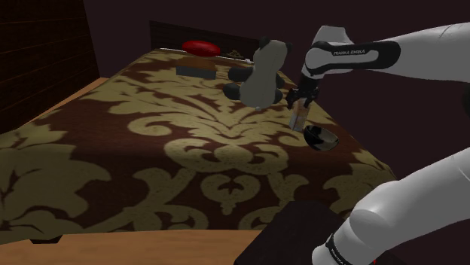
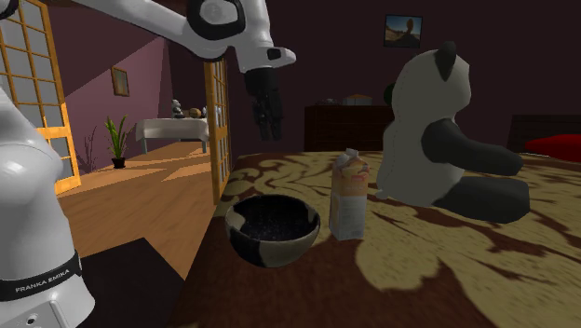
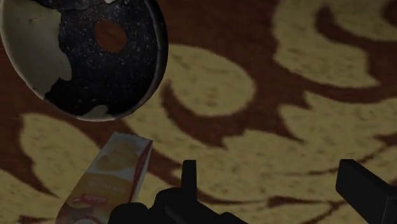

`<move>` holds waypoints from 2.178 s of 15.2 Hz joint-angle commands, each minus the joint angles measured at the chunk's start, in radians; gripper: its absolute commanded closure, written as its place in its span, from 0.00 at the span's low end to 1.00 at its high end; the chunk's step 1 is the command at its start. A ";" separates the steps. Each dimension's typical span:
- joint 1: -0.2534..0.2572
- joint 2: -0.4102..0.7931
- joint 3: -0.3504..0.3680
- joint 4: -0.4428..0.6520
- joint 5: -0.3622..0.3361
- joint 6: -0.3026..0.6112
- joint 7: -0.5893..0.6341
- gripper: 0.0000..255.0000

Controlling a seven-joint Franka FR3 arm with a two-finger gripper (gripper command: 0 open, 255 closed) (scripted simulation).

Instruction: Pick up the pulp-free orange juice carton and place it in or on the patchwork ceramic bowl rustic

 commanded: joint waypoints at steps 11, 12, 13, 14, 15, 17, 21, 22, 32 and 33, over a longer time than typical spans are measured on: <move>-0.096 0.277 -0.159 0.196 0.124 0.198 -0.018 0.00; -0.105 0.301 -0.170 0.216 0.143 0.211 -0.023 0.00; -0.106 0.301 -0.170 0.216 0.143 0.211 -0.023 0.00; -0.106 0.309 -0.170 0.211 0.147 0.223 -0.025 0.00; -0.107 0.316 -0.171 0.206 0.151 0.234 -0.028 0.00; -0.108 0.332 -0.173 0.197 0.159 0.258 -0.034 0.00; -0.111 0.362 -0.174 0.184 0.176 0.299 -0.045 0.00; -0.111 0.362 -0.174 0.184 0.176 0.299 -0.045 0.00; -0.111 0.362 -0.174 0.184 0.176 0.298 -0.045 1.00; -0.111 0.362 -0.174 0.184 0.176 0.298 -0.045 1.00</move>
